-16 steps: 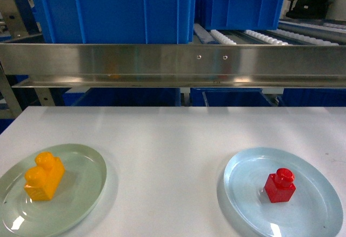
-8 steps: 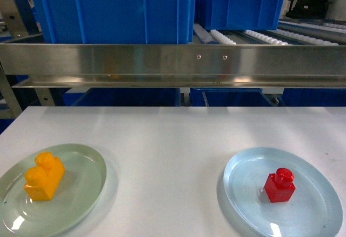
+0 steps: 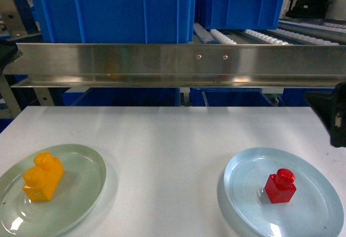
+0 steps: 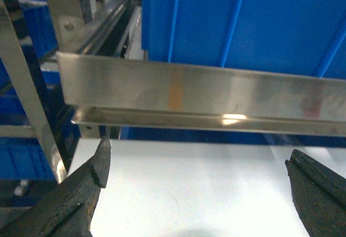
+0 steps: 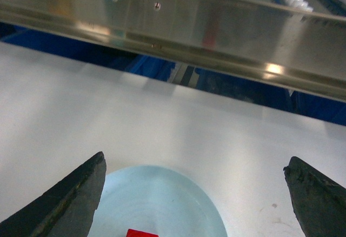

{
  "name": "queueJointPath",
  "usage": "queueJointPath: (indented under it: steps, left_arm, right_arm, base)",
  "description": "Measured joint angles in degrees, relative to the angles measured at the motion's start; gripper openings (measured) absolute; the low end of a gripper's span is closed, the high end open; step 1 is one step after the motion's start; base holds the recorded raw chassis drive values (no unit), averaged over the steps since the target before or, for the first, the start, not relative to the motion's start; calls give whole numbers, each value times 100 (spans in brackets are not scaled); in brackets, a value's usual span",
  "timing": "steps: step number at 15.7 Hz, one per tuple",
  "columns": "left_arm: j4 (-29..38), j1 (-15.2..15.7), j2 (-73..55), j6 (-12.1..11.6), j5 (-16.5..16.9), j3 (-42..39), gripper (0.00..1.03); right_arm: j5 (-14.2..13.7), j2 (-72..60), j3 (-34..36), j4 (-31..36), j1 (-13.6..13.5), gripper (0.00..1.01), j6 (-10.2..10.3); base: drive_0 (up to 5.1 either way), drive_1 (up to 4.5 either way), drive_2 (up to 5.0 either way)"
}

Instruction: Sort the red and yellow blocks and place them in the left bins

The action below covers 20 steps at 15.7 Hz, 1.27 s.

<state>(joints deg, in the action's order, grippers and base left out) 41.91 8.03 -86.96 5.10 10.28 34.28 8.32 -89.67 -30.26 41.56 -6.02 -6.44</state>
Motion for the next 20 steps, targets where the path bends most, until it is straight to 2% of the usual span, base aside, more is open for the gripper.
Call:
queueJointPath:
  steps: [3,6,9,11,13,14,18,20]
  left_arm:
    - [28,31,118,-59,-20,39,98]
    - [26,15,118,-61,-9,39,98]
    - [20,28,118,-61,-22,39,98]
    - [33,24,118,-63,-17,39,98]
    - [20,26,118,-61,-11,39,98]
    - [28,26,118,-63,-20,39,98]
    - [20,26,118,-63,-20,39,98]
    - [35,26,118,-63,-17,39,98]
  right_arm:
    - [7,-898,-28,81,-74,98,-164]
    - [61,-1182,79,396,-153,98,-168]
    - [271,-1403,166,345,-247,98,188]
    - [448,-1652,144,363,-260,98,551]
    - [529,-1945,22,275,-258,98,953]
    - [494,-2107,-90,356,-219,98,1067]
    - [409,-2485,-695,46,-146,98,986]
    - [317,-2629,-901,96,-192,98,807]
  base:
    - [0,0,0]
    - [0,0,0]
    - [0,0,0]
    - [0,0,0]
    - [0,0,0]
    - [0,0,0]
    - [0,0,0]
    - [0,0,0]
